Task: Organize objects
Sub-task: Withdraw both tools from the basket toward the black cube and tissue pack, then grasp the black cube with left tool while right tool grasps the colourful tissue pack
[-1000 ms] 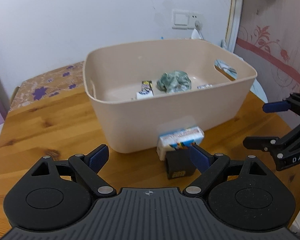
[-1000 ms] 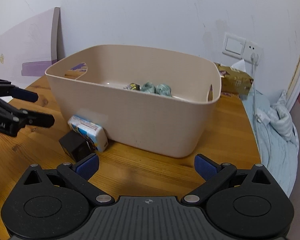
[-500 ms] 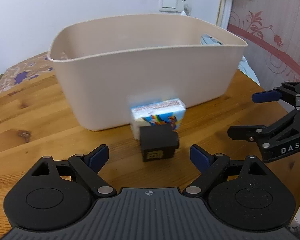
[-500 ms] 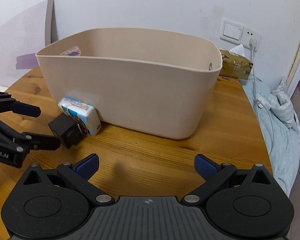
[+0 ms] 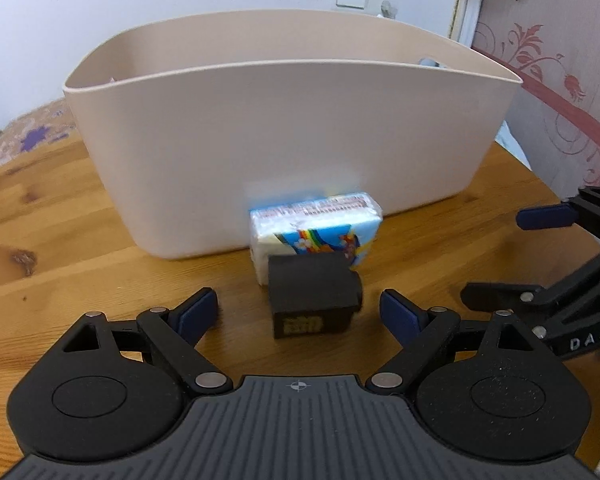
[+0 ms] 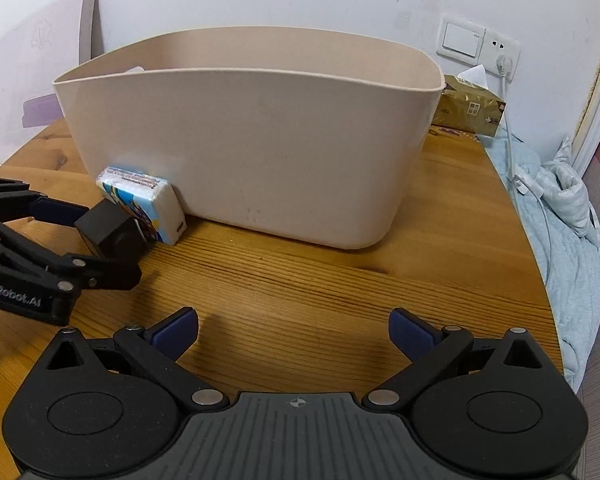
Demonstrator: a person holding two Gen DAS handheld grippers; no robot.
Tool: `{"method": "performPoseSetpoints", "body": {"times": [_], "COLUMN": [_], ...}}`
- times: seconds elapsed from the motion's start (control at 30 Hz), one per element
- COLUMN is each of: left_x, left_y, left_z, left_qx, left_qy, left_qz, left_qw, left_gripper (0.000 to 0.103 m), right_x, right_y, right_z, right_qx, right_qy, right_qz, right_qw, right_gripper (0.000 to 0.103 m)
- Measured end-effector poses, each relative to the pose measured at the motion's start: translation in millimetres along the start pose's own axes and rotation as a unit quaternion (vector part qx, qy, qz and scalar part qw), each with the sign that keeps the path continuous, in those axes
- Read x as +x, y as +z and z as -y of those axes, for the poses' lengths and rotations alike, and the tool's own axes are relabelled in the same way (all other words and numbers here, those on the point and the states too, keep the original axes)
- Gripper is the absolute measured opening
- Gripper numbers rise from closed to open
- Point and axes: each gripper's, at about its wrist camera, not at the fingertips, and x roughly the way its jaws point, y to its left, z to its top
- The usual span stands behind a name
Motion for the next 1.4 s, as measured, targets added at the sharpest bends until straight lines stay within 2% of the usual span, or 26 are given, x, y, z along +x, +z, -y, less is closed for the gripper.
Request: {"method": "performPoseSetpoints", "body": {"times": [0.37,0.67,0.97,1.4], "left_x": [2.3,-3.9,-5.3,3.1], "left_y": [-1.2,-8.6,-7.2,-1.1], "left_z": [-14.1,-43.8,-68.8,-99.8], "left_qx": [-0.001,-0.014,-0.004,0.031], "left_qy": [0.026,0.044,0.036,-0.001], "left_qz": [0.009,0.015,0.013,0.025], "left_qw": [0.9996,0.9988,0.9993,0.9992], "left_gripper": [0.090,0.090,0.090,0.092], "right_x": [12.7,23.2,36.6,42.2], "right_y": [3.7,15.0,28.0,29.6], "right_z": [-12.1,-37.1,-63.0,-92.1], "right_qx": [-0.009,-0.024,-0.015,0.002], "right_qy": [0.005,0.019,0.033,0.016], "right_qz": [0.003,0.014,0.026,0.049], "right_qw": [1.000,0.999,0.999,0.999], "right_gripper": [0.103,0.103,0.103,0.103]}}
